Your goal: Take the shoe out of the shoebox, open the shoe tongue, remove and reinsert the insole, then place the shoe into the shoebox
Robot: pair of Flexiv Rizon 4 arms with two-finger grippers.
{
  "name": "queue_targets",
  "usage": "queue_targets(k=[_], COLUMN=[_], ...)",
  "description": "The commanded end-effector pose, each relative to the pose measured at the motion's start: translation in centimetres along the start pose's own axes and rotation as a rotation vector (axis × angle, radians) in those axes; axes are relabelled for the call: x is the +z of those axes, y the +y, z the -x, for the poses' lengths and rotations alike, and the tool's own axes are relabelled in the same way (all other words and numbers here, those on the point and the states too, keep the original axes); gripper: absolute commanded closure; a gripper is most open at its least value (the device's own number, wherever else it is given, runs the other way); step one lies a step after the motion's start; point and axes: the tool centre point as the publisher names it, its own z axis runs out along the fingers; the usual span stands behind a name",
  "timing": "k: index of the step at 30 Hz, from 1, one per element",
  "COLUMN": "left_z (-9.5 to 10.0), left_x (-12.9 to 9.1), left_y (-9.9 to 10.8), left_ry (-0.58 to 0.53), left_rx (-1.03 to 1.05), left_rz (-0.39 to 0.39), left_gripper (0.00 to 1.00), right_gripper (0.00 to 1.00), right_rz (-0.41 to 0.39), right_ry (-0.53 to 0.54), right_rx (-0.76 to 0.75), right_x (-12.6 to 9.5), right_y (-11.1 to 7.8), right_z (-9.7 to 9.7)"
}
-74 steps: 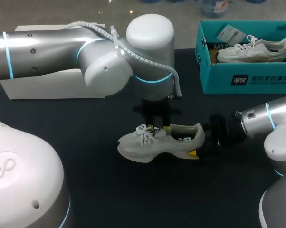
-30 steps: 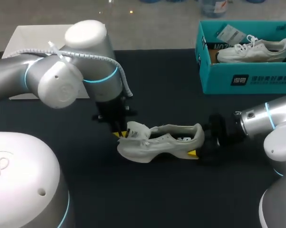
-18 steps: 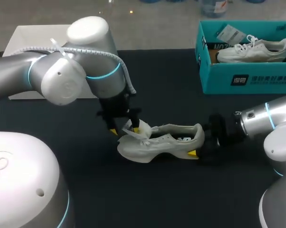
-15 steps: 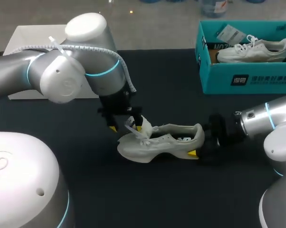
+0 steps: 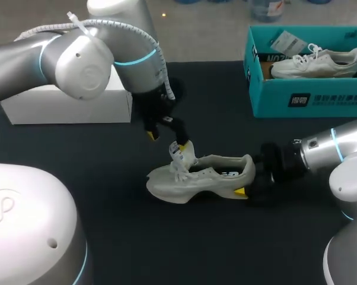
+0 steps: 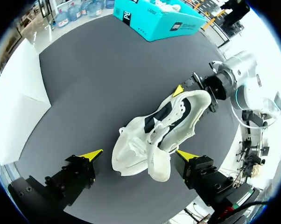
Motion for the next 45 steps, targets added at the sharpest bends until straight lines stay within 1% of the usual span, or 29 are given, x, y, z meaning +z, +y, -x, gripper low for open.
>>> queue_targets(k=[1,12,13,14,17,18,19,20,21,29,35,40,45], left_z=[-1.2,-1.2,-1.0,-0.9,-1.1,-1.4,-1.7,-2.0,-2.5,-6.3,-8.7,-9.6,-9.7], left_x=[-0.4,-0.4,-0.5,-0.5,-0.4,-0.4,-0.4,-0.4,-0.4,-0.9,0.7,2.6,4.5], left_y=[-0.3,-0.3,0.2,0.4,0.5,0.5,0.3,0.2,0.0,-1.7,-3.1,-3.9,-4.4], left_ry=[-0.267,-0.267,-0.254,-0.234,-0.232,-0.244,-0.249,-0.247,-0.257,-0.246,-0.234,-0.218,-0.208], left_rx=[1.06,1.06,1.041,1.017,0.997,0.995,0.996,0.992,1.002,1.053,1.071,1.054,1.019], left_rz=[0.079,0.079,0.042,0.042,0.054,0.058,0.063,0.061,0.069,0.022,0.005,0.011,0.01], left_gripper=[0.0,0.0,0.0,0.0,0.0,0.07,0.53,0.78,1.0,1.0,1.0,1.0,1.0], right_gripper=[1.0,1.0,1.0,1.0,1.0,1.0,1.0,1.0,1.0,1.0,1.0,1.0,1.0], right_rz=[-0.003,-0.003,-0.003,-0.003,-0.003,-0.003,-0.003,-0.003,-0.003,-0.003,-0.003,-0.003,-0.003], right_ry=[-0.002,-0.002,-0.002,-0.002,-0.002,-0.002,-0.002,-0.002,-0.002,-0.002,-0.002,-0.002,-0.002], right_rx=[-0.001,-0.001,-0.001,-0.001,-0.001,-0.001,-0.001,-0.001,-0.001,-0.001,-0.001,-0.001,-0.001], right_x=[0.2,0.2,0.2,0.2,0.2,0.2,0.2,0.2,0.2,0.2,0.2,0.2,0.2], right_y=[-0.1,-0.1,-0.1,-0.1,-0.1,-0.1,-0.1,-0.1,-0.1,-0.1,-0.1,-0.1,-0.1], right_z=[0.0,0.0,0.0,0.0,0.0,0.0,0.0,0.0,0.0,0.0,0.0,0.0,0.0])
